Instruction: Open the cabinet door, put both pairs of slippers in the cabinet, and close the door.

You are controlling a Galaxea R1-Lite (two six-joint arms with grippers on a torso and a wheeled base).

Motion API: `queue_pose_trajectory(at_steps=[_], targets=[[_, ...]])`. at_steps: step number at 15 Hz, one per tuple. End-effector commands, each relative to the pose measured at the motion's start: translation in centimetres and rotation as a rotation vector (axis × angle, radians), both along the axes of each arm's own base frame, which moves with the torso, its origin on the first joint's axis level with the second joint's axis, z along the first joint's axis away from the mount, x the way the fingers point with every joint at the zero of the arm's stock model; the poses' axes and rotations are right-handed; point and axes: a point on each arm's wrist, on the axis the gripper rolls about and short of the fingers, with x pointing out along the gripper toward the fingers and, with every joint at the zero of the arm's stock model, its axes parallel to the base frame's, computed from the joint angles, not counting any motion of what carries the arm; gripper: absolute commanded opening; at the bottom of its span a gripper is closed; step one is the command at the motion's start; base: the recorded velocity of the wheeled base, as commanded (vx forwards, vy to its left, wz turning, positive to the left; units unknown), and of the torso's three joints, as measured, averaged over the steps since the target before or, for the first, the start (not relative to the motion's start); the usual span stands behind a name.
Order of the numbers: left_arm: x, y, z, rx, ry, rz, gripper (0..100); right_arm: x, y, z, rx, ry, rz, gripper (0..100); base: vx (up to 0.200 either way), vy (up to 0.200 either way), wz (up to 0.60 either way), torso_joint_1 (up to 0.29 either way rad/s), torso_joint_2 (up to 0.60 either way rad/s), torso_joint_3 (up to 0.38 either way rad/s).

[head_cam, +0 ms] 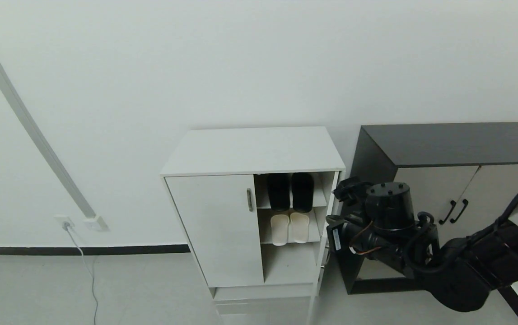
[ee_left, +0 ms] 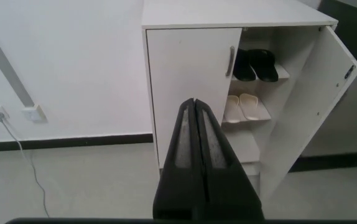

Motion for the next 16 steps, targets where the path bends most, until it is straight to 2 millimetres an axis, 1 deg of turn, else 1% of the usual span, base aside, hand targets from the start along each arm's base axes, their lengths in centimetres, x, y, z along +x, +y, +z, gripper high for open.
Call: queue_pose_trajectory(at_steps=[1, 4, 6, 9, 12, 16], targets=[[0.0, 0.0, 0.0, 0.000, 0.002, 0.000, 0, -0.2, -1.5, -0.1, -0.023, -0.012, -0.023, 0, 0.000, 0.000, 0.00, 0.000, 0.00, 0.000], [0.0, 0.0, 0.0, 0.001, 0.002, -0.002, 0, -1.2, -3.4, -0.5, -0.079, -0.001, -0.036, 0, 0.000, 0.000, 0.00, 0.000, 0.00, 0.000], [0.0, 0.0, 0.0, 0.001, 0.002, -0.002, 0, -2.2, -4.3, -1.2, -0.103, 0.033, -0.041, 0, 0.200, 0.000, 0.00, 0.005, 0.00, 0.002], [0.0, 0.0, 0.0, 0.003, 0.002, -0.003, 0, -3.1, -5.0, -2.6, -0.140, 0.085, -0.036, 0, 0.200, 0.000, 0.00, -0.009, 0.00, 0.006], [0.0, 0.0, 0.0, 0.000, 0.002, -0.002, 0, -2.9, -4.8, -3.4, -0.148, 0.112, -0.017, 0, 0.000, 0.000, 0.00, 0.000, 0.00, 0.000], [0.0, 0.0, 0.0, 0.000, 0.002, -0.002, 0, -1.1, -3.6, -4.7, -0.142, 0.119, -0.018, 0, 0.000, 0.000, 0.00, 0.000, 0.00, 0.000]])
